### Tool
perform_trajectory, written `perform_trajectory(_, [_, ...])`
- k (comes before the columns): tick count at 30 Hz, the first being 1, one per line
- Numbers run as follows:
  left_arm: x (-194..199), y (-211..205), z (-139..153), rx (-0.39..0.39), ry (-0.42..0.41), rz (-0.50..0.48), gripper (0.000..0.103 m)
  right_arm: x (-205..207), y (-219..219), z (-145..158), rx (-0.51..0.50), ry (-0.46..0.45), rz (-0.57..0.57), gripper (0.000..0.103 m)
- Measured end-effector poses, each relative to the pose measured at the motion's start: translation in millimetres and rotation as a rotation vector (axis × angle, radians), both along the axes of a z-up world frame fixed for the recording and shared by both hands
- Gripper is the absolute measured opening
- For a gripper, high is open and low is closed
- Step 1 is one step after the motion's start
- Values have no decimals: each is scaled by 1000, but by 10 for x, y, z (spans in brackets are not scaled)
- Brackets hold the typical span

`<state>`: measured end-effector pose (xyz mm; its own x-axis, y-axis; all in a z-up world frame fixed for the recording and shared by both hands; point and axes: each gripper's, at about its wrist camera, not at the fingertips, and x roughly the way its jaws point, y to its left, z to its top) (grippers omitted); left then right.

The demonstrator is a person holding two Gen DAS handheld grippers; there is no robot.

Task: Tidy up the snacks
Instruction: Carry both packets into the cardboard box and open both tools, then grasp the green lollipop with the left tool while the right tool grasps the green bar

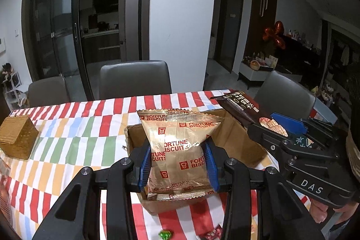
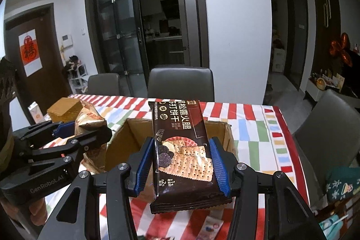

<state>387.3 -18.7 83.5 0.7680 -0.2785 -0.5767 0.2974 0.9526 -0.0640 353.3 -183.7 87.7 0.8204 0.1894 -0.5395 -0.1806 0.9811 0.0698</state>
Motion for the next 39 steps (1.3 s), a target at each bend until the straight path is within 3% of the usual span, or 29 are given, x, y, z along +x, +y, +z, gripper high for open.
perform_trajectory(7, [291,-39,-98,23,28,6,42,274,43,-125,-21,36,-12,51])
perform_trajectory(9, [325,-45,-112,31,33,10,52,329,47,-142,-26,41,-18,51])
perform_trajectory(10, [331,-46,-121,45,33,26,64,344,49,-145,-27,40,-24,52])
perform_trajectory(12, [299,-14,-131,58,17,54,67,338,57,-144,-46,37,-44,62])
perform_trajectory(13, [250,1,-138,67,10,56,67,319,58,-138,-61,30,-59,66])
perform_trajectory(24, [-511,165,-117,131,-42,47,67,-302,167,-135,-94,-25,-2,66])
perform_trajectory(32, [-1071,265,-161,157,-62,29,67,-783,309,-215,-79,-10,69,66])
perform_trajectory(39, [-1427,362,-306,165,-29,21,67,-1066,453,-339,-97,26,119,66])
